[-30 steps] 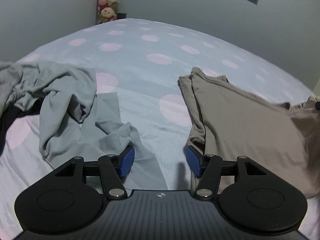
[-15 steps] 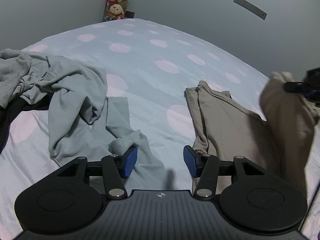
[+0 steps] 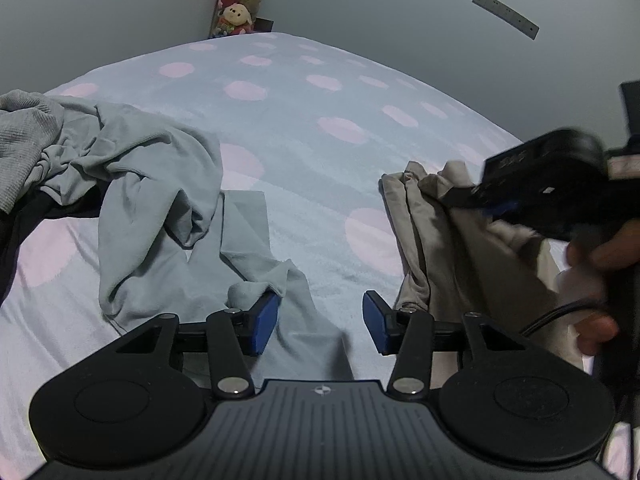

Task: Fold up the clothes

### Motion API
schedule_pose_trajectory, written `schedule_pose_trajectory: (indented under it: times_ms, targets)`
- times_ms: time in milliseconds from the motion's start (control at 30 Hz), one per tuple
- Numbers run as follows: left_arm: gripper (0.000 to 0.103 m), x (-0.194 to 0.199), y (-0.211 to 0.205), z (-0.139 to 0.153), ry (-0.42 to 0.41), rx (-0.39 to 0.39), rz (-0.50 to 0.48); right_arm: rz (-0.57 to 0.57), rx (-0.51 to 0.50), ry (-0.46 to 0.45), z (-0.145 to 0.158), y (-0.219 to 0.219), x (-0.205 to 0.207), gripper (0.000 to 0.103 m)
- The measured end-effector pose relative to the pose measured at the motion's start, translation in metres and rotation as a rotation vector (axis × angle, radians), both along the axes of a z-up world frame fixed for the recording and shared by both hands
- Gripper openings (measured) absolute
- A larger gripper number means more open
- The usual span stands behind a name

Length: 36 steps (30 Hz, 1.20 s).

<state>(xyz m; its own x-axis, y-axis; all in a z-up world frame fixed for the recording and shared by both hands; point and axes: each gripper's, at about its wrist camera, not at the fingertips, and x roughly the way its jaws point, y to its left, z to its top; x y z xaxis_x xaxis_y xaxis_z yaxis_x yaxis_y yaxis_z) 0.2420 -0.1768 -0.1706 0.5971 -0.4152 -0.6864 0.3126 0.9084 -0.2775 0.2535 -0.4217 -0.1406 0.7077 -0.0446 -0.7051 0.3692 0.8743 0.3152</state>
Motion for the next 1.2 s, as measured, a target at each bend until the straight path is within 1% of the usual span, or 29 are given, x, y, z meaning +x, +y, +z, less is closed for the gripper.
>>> schedule_pose_trajectory:
  times_ms: [33, 100, 200, 333, 400, 533, 600, 633, 667, 800, 833, 900, 1000, 1100, 1200]
  targets:
    - [0.045, 0.000, 0.000, 0.000, 0.000, -0.002, 0.000, 0.007, 0.005, 0.015, -0.005, 0.001, 0.002, 0.010]
    - [0.045, 0.001, 0.000, 0.000, 0.000, -0.003, -0.001, 0.019, 0.009, 0.025, -0.010, 0.003, 0.005, 0.014]
    - [0.045, 0.001, -0.001, 0.000, -0.002, 0.000, -0.006, 0.046, 0.030, 0.011, -0.004, 0.003, -0.001, 0.023]
    - [0.045, 0.001, -0.002, 0.001, -0.005, 0.004, -0.010, 0.083, 0.040, -0.040, 0.017, 0.004, -0.022, 0.025]
    - [0.045, -0.001, -0.002, 0.005, -0.014, -0.002, -0.014, 0.094, 0.035, -0.071, 0.028, 0.003, -0.040, 0.025]
    - [0.045, -0.007, -0.002, 0.014, -0.046, -0.017, -0.025, 0.099, -0.007, -0.115, 0.040, 0.000, -0.081, 0.027]
    - [0.045, -0.011, -0.003, 0.019, -0.062, -0.021, -0.033, 0.106, -0.057, -0.126, 0.042, -0.002, -0.101, 0.033]
    - [0.045, -0.013, -0.005, 0.021, -0.069, -0.021, -0.041, 0.109, -0.081, -0.131, 0.042, -0.003, -0.111, 0.040]
    - [0.045, -0.015, -0.006, 0.022, -0.075, -0.020, -0.051, 0.111, -0.100, -0.128, 0.040, -0.005, -0.121, 0.042]
    - [0.045, -0.022, -0.015, 0.023, -0.081, -0.004, -0.095, 0.082, -0.144, -0.095, 0.021, -0.018, -0.149, 0.042]
    - [0.045, -0.023, -0.018, 0.022, -0.072, -0.007, -0.112, 0.067, -0.137, -0.087, 0.015, -0.023, -0.153, 0.042]
    - [0.045, -0.023, -0.017, 0.020, -0.053, -0.018, -0.115, 0.041, -0.089, -0.082, 0.002, -0.033, -0.156, 0.042]
    - [0.045, -0.022, -0.016, 0.017, -0.026, -0.033, -0.116, 0.027, -0.010, -0.098, -0.013, -0.041, -0.153, 0.042]
    - [0.045, -0.021, -0.015, 0.014, 0.001, -0.049, -0.118, 0.053, 0.055, -0.131, -0.022, -0.039, -0.146, 0.041]
    - [0.045, -0.020, -0.013, 0.011, 0.028, -0.065, -0.119, 0.109, 0.096, -0.171, -0.020, -0.028, -0.146, 0.041]
